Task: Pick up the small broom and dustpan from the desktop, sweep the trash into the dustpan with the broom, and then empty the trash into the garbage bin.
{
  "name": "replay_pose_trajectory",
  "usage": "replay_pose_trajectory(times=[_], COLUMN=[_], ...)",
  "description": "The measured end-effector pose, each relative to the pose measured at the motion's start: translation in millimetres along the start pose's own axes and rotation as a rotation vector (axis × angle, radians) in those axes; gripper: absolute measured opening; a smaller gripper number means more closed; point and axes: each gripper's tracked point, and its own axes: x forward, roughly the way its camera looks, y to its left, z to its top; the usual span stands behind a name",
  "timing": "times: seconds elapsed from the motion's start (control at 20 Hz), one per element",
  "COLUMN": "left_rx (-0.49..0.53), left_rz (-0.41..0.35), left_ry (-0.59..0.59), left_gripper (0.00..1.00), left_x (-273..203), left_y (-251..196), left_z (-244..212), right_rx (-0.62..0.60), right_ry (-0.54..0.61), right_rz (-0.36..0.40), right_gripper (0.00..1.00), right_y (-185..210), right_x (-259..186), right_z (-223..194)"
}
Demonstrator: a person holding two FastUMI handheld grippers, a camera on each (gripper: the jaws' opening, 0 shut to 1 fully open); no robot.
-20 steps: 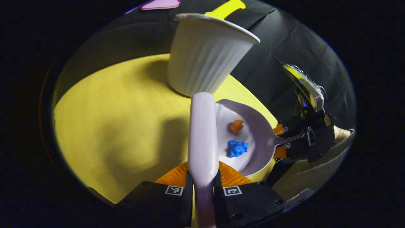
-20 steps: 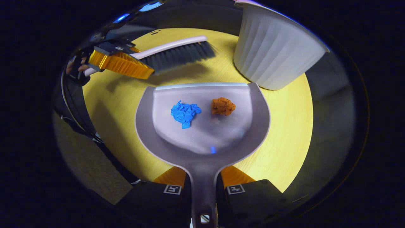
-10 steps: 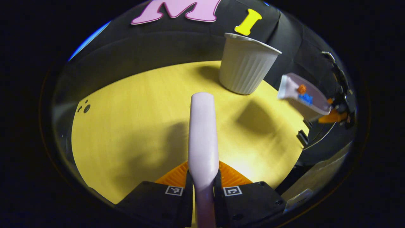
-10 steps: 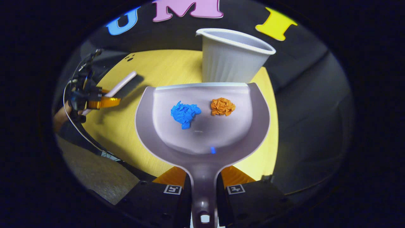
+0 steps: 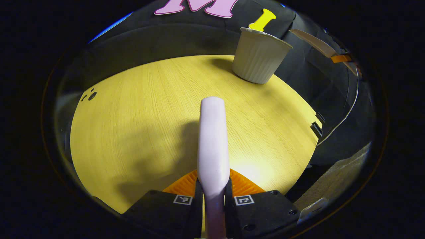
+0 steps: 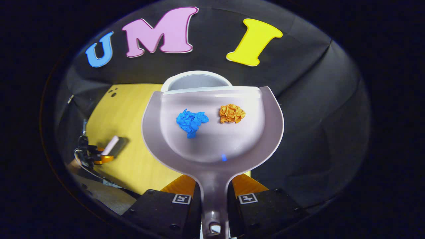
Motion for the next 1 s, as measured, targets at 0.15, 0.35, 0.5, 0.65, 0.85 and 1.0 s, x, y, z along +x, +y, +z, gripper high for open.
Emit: replay_pose_trajectory(times=[0.15,0.35,0.5,0.65,0.85,1.0], left_rx=[-0.015,-0.029,-0.028,-0.045,-0.069,-0.058], left_rz=[0.005,0.018,0.026,0.028,0.022,0.036], left_ry=[-0.007,-0.004,-0.005,-0.006,-0.006,-0.003], left_gripper=[0.31,0.31,0.31,0.31,0.31,0.31], left_x=[-3.8,-6.5,-7.2,-8.1,-6.4,-5.2], left_y=[5.6,15.5,22.3,25.0,21.2,22.9], left_z=[-3.2,-7.3,-8.2,-9.8,-14.5,-16.7], right_rx=[-0.059,-0.193,-0.296,-0.405,-0.595,-0.685], right_ry=[0.022,0.091,0.146,0.207,0.324,0.343], right_rz=[-0.061,-0.137,-0.189,-0.235,-0.278,-0.286], right_gripper=[0.36,0.32,0.36,0.36,0.35,0.35], right_y=[-3.0,-15.0,-38.9,-52.3,-72.0,-76.2], right_x=[-5.6,-16.5,-25.5,-24.3,-33.1,-32.3], right_z=[-1.9,4.5,14.3,21.3,26.9,39.6])
